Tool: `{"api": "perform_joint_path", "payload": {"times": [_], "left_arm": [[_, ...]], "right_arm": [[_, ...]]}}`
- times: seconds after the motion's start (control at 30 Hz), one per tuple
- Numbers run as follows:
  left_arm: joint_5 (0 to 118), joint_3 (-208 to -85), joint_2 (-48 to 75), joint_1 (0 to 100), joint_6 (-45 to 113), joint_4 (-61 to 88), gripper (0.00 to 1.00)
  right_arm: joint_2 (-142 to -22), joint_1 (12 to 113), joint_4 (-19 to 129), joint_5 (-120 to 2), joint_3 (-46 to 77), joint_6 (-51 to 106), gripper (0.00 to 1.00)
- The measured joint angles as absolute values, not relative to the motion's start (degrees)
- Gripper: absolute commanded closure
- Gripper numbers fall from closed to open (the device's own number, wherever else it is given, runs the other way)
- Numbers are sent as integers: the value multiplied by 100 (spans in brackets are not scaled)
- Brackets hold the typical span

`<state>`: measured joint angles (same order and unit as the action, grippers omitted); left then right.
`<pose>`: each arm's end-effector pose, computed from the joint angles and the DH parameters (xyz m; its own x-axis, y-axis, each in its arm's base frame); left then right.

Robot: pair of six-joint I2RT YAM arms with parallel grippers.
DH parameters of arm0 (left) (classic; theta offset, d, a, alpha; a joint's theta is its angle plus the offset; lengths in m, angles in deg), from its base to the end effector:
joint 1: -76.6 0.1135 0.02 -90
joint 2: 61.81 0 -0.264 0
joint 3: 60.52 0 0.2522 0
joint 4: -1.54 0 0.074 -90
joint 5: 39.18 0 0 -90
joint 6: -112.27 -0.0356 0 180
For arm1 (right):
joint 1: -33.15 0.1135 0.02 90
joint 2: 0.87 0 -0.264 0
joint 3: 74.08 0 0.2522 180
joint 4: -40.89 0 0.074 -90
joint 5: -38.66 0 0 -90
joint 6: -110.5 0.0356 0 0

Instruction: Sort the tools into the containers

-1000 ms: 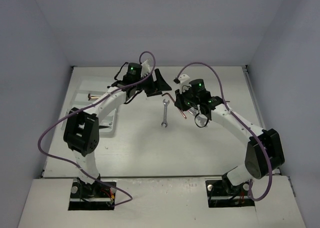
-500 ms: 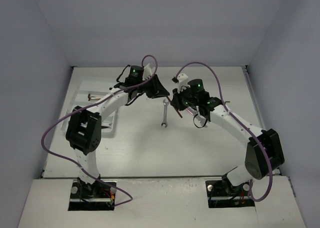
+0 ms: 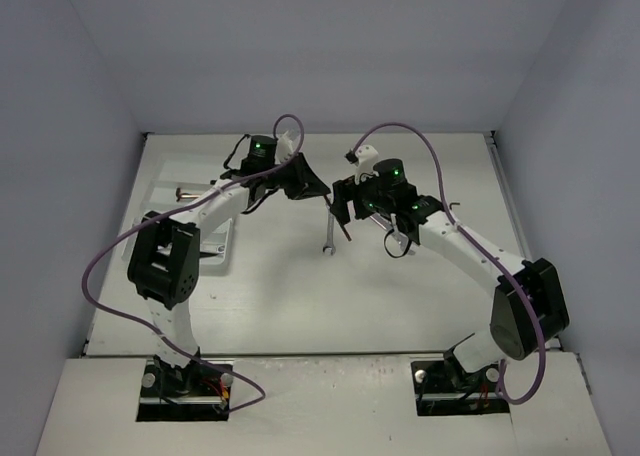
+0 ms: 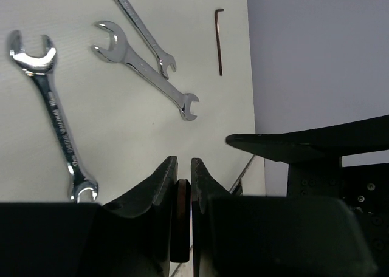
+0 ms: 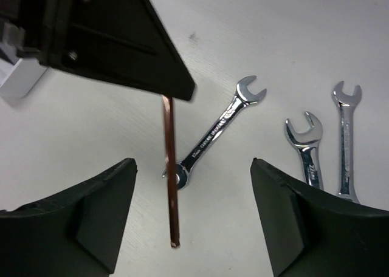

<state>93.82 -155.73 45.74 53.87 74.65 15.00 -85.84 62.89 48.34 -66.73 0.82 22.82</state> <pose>0.3928 -0.1909 0.2678 -0.9174 -0.2437 -0.3145 0.2002 0.4001 -0.8943 0.2979 0.1811 0.2998 -0.2894 -0.1204 -0.9496 -0.6869 0.7171 0.1184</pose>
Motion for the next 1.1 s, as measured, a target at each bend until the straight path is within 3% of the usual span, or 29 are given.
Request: {"api": "perform_joint_path", "payload": {"times": [0.17, 0.43, 0.6, 0.63, 0.8, 0.93, 1.1], "left_arm": [[9493, -15368, 4516, 6517, 7528, 1476, 100], [9393, -15411, 4610, 8844, 7568, 1364, 100], [9316, -15629, 5149, 9569, 7621, 1285, 98], [9296, -15637, 5264, 9643, 7627, 1287, 96], [9198, -15867, 5793, 9746, 7553, 1596, 62], [8978, -16273, 5984, 9746, 7378, 2170, 43], [8644, -16422, 5802, 9746, 7177, 2832, 33]], "right_arm": [[-8269, 5872, 4997, -6032, -100, 2363, 24], [-7547, 4376, 5355, -4943, -834, 2833, 24], [-7409, 4074, 5524, -4705, -1016, 3046, 24], [-7408, 4035, 5548, -4681, -1029, 3068, 24], [-7408, 3819, 5591, -4602, -1075, 3100, 24], [-7408, 3701, 5689, -4566, -1078, 3099, 24], [-7423, 3635, 5746, -4491, -1078, 3102, 24]]}}
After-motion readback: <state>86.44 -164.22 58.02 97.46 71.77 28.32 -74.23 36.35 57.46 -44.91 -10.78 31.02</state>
